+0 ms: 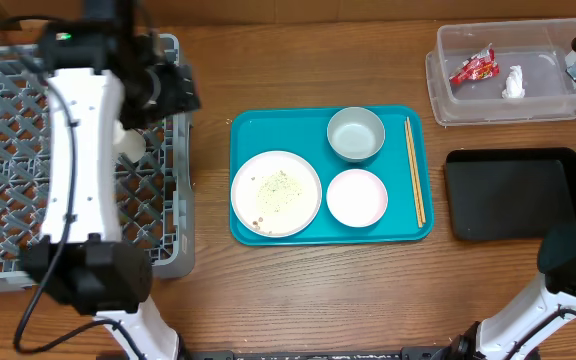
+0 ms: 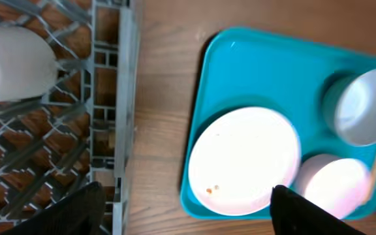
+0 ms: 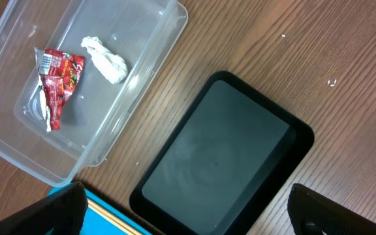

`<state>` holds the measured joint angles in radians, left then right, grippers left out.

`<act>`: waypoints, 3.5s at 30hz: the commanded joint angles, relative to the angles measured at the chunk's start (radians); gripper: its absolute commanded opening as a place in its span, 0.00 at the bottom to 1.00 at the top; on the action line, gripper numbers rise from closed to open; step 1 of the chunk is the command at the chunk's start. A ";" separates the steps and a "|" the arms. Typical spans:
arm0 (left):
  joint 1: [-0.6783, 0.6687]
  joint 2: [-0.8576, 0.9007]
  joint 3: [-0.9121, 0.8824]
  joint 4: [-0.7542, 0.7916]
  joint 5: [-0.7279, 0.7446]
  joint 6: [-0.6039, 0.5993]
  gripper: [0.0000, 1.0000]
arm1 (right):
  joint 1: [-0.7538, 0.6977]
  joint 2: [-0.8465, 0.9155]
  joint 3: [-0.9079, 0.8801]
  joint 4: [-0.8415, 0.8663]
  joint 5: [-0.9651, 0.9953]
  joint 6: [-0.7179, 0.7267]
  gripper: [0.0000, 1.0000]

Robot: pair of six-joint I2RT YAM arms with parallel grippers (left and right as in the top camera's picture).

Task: Sort waste into correct bins and load items into the dishwasher
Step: 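Release the cup and lift the left gripper above the rack, then move the left gripper from the rack toward the tray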

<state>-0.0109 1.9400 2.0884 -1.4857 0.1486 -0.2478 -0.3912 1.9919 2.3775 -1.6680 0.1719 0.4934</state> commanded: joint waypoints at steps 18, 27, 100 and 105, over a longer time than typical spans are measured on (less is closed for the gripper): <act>-0.035 0.296 -0.058 0.061 -0.213 -0.074 0.73 | 0.001 -0.024 0.024 0.005 0.008 0.005 1.00; -0.035 0.349 -0.058 0.084 -0.206 -0.034 0.49 | 0.001 -0.024 0.024 0.005 0.008 0.005 1.00; -0.036 0.302 0.396 -0.204 0.104 0.229 0.90 | 0.001 -0.024 0.024 0.005 0.008 0.005 1.00; -0.056 0.251 0.445 -0.204 0.352 0.242 0.80 | 0.001 -0.024 0.024 0.005 0.008 0.005 1.00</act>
<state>-0.0463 2.2574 2.4992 -1.6844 0.2798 -0.0082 -0.3912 1.9919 2.3775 -1.6676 0.1722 0.4942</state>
